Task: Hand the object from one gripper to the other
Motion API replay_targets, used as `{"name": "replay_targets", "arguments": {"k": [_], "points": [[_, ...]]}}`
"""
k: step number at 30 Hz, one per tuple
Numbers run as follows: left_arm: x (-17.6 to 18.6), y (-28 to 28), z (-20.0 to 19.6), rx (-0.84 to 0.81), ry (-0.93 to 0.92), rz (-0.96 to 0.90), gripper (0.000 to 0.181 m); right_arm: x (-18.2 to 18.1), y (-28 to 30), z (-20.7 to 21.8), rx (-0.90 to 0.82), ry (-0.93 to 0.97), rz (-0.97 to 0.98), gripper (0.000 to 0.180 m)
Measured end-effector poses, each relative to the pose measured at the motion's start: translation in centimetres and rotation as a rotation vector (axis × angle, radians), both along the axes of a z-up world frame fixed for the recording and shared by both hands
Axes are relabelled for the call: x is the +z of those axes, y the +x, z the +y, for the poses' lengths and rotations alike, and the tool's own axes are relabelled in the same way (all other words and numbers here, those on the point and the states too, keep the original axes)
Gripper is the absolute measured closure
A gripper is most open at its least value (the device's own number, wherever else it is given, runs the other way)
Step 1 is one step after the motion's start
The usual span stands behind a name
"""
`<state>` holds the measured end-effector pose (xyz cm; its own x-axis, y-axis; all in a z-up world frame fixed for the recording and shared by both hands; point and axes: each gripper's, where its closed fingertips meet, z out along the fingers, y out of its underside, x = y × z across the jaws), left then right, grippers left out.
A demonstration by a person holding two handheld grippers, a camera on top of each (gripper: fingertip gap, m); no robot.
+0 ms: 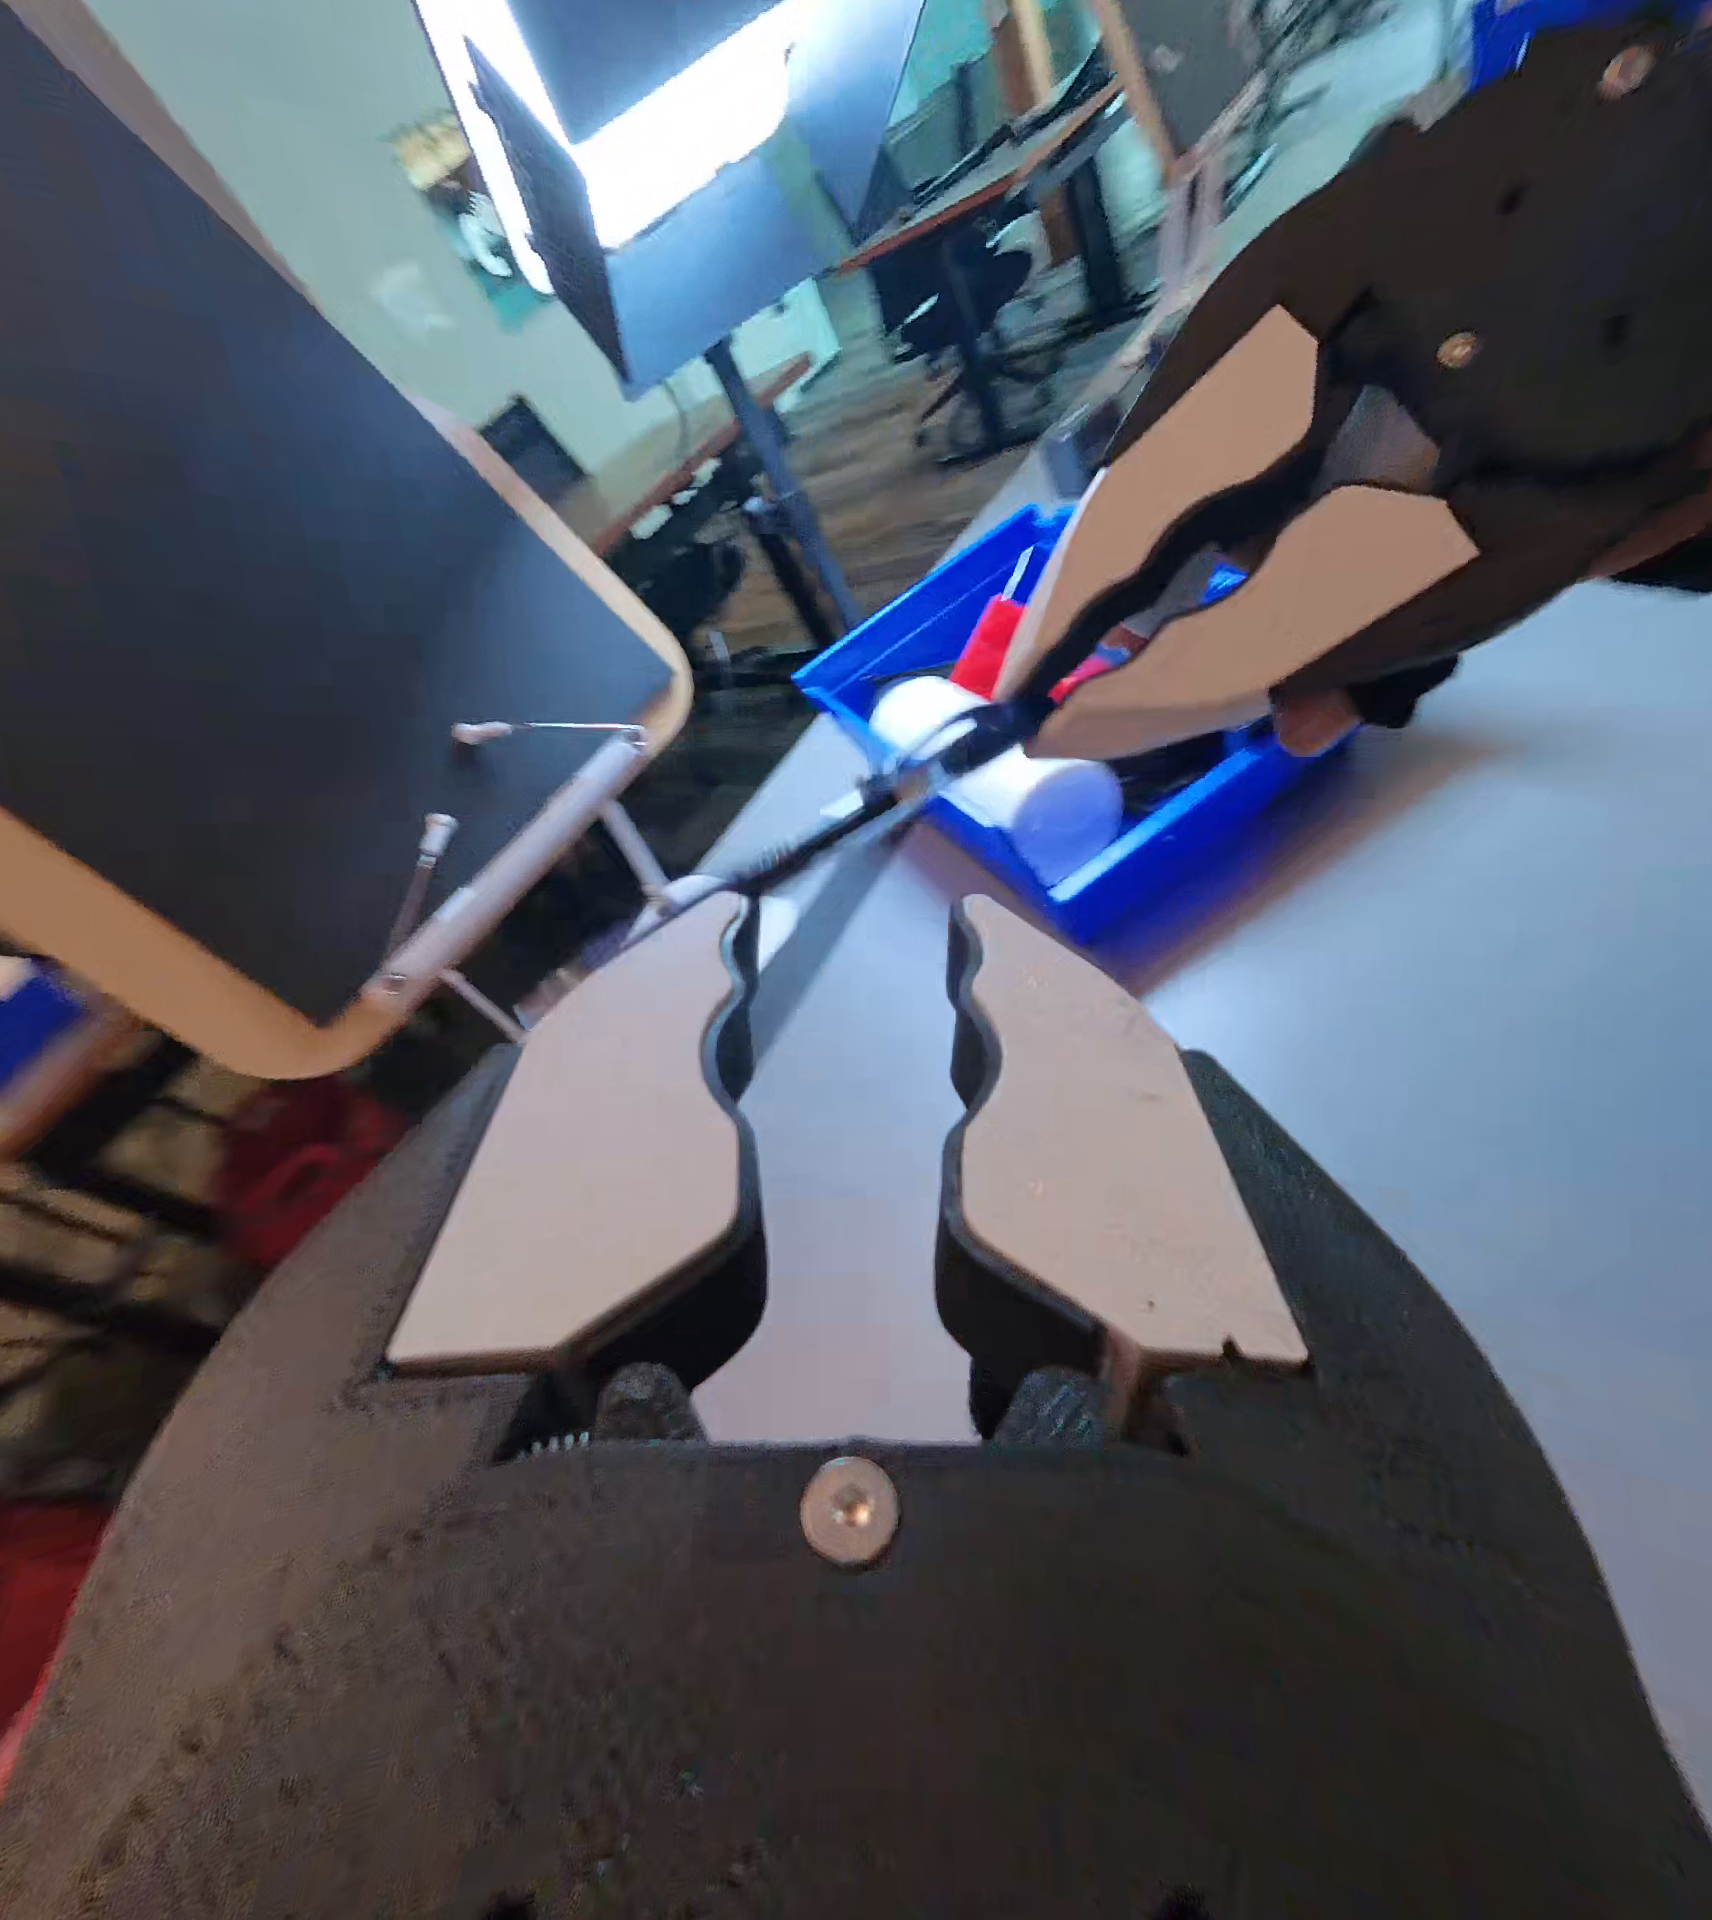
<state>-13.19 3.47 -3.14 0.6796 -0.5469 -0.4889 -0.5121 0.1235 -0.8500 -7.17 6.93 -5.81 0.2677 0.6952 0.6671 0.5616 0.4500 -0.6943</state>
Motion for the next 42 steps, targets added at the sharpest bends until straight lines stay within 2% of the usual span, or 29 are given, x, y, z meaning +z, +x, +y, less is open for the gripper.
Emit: {"name": "replay_targets", "arguments": {"k": [3, 7, 12, 15, 17, 20, 23, 26, 29, 33, 37, 39, 40, 42], "points": [[-1.6, 0.6, 0.8, 0.093, 0.112, 0.253, 0.142, -1.6, -1.1, -1.0, 0.027, 0.0, -0.075, 0.173], [-4.9, 1.3, 1.6, 0.079, 0.08, 0.417, 0.143, -2.7, -2.0, -2.0, 0.065, 0.01, -0.126, 0.173], [-6.0, 0.7, 2.4, 0.115, 0.144, 0.561, 0.164, -2.5, -2.1, -2.7, 0.113, -0.045, -0.103, 0.173], [-6.0, 1.3, 2.0, 0.047, 0.106, 0.47, 0.166, -1.3, -2.1, -3.7, 0.178, -0.113, -0.019, 0.174], [-5.7, 2.5, 1.0, -0.079, 0.025, 0.286, 0.167, 1.0, -2.1, -5.6, 0.323, -0.198, 0.132, 0.178], [-4.3, 4.8, -1.9, -0.37, -0.153, -0.051, 0.167, 3.8, -0.7, -8.0, 0.572, -0.328, 0.297, 0.16], [-2.6, 6.5, -6.3, -0.731, -0.31, -0.299, 0.167, 3.6, 0.8, -9.3, 0.755, -0.453, 0.315, 0.158], [-2.2, 7.4, -9.7, -0.99, -0.426, -0.39, 0.167, 2.6, 0.9, -10.5, 0.872, -0.552, 0.298, 0.158], [-2.9, 8.2, -12.0, -1.164, -0.524, -0.409, 0.167, 1.3, 0.4, -12.6, 0.984, -0.665, 0.233, 0.158], [-4.3, 9.0, -13.0, -1.236, -0.607, -0.384, 0.167, 0.1, 0.2, -15.3, 1.11, -0.797, 0.157, 0.159], [-4.2, 8.4, -12.8, -1.249, -0.623, -0.417, 0.167, 0.4, 0.5, -15.4, 1.137, -0.837, 0.157, 0.173], [-3.7, 7.7, -10.8, -1.14, -0.574, -0.459, 0.165, 0.7, 0.3, -13.8, 1.039, -0.787, 0.182, 0.173], [-3.2, 6.9, -9.4, -1.062, -0.536, -0.488, 0.157, 1.2, 0.4, -12.7, 0.974, -0.761, 0.194, 0.173], [-2.5, 4.5, -6.2, -0.876, -0.463, -0.521, 0.152, 2.8, 1.1, -9.6, 0.802, -0.682, 0.252, 0.173]]}}
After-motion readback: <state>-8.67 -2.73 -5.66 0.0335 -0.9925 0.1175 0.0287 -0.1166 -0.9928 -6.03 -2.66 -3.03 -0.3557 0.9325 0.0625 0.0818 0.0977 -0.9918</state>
